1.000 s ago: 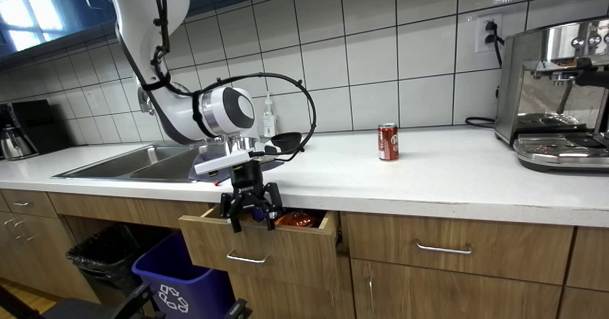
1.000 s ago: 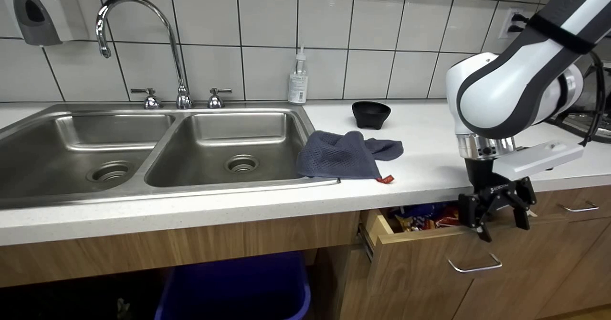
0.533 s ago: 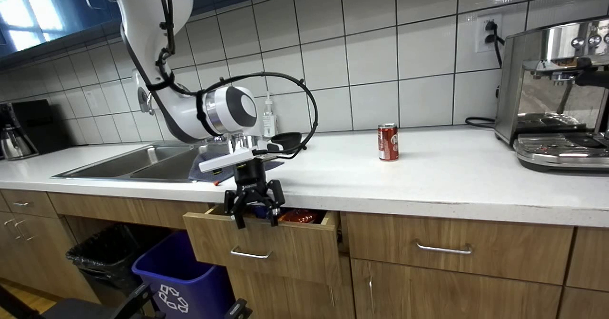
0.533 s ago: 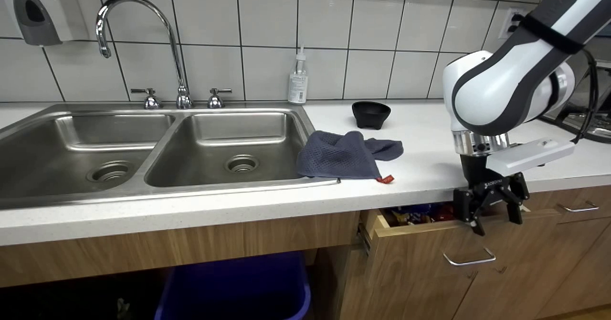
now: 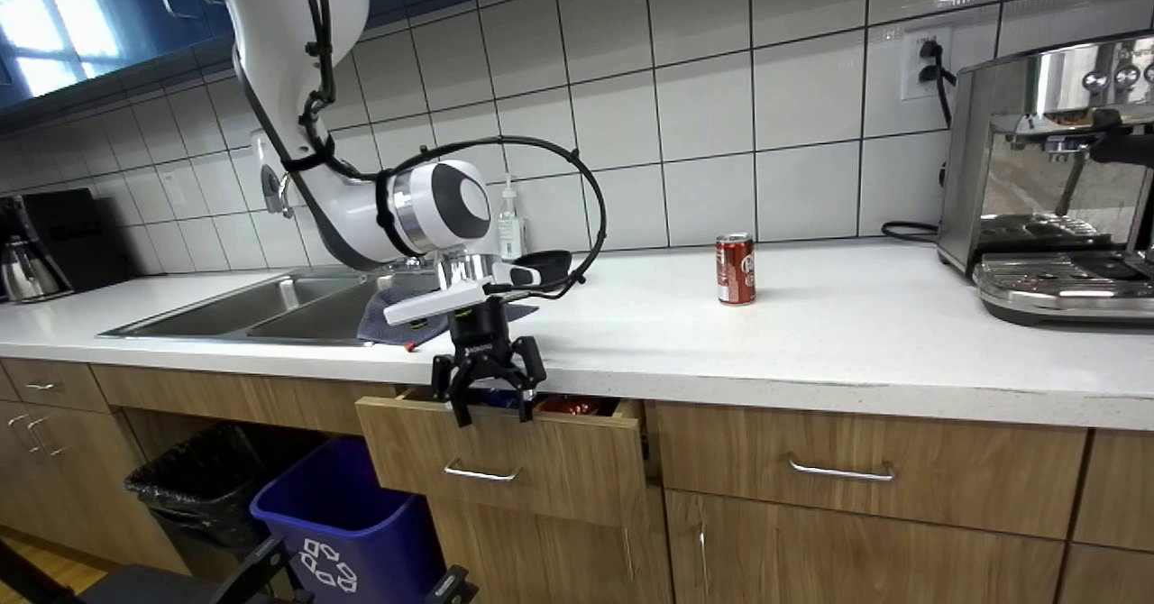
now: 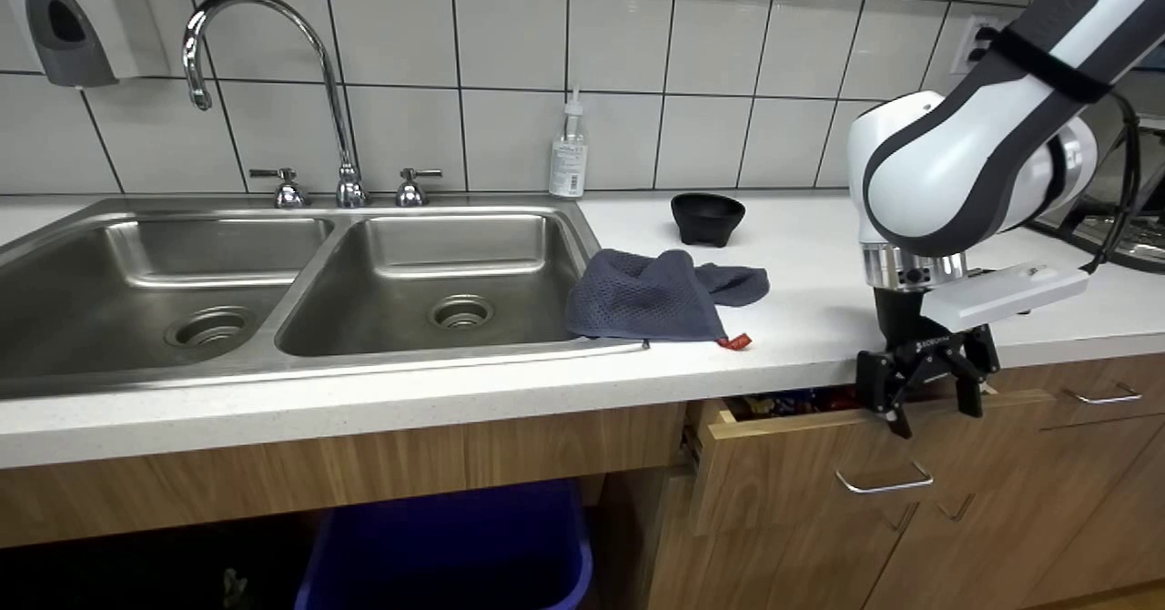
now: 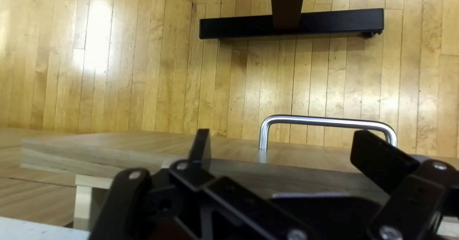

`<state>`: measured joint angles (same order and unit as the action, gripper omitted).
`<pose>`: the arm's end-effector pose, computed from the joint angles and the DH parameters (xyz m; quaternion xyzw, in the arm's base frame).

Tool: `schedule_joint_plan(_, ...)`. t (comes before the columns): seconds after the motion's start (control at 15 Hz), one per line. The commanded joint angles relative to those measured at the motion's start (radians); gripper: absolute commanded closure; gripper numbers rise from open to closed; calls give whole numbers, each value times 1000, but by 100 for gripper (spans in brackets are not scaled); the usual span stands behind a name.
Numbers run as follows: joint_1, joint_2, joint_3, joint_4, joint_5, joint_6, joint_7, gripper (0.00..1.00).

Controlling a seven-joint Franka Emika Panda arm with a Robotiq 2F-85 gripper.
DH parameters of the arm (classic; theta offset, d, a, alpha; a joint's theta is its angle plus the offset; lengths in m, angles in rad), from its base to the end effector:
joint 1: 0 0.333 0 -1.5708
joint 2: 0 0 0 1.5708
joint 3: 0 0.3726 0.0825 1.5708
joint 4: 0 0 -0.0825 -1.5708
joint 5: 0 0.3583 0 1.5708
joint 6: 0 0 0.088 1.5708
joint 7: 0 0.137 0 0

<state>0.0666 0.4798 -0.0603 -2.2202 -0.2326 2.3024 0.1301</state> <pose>0.5023 -0.0077 0.1776 0.9763 0.0333 -0.1906 0.0968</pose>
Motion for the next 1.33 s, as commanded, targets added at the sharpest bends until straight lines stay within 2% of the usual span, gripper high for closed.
schedule_joint_plan(0.0,-18,39,-5,26,10,106,4,0)
schedule_joint_plan(0.6,-14,42,-23,8,17,220,19,0)
schedule_joint_plan(1.07,-11,26,-30,-22,24,256,19,0)
schedule_joint_plan(1.27,-12,8,-31,-37,32,236,16,0)
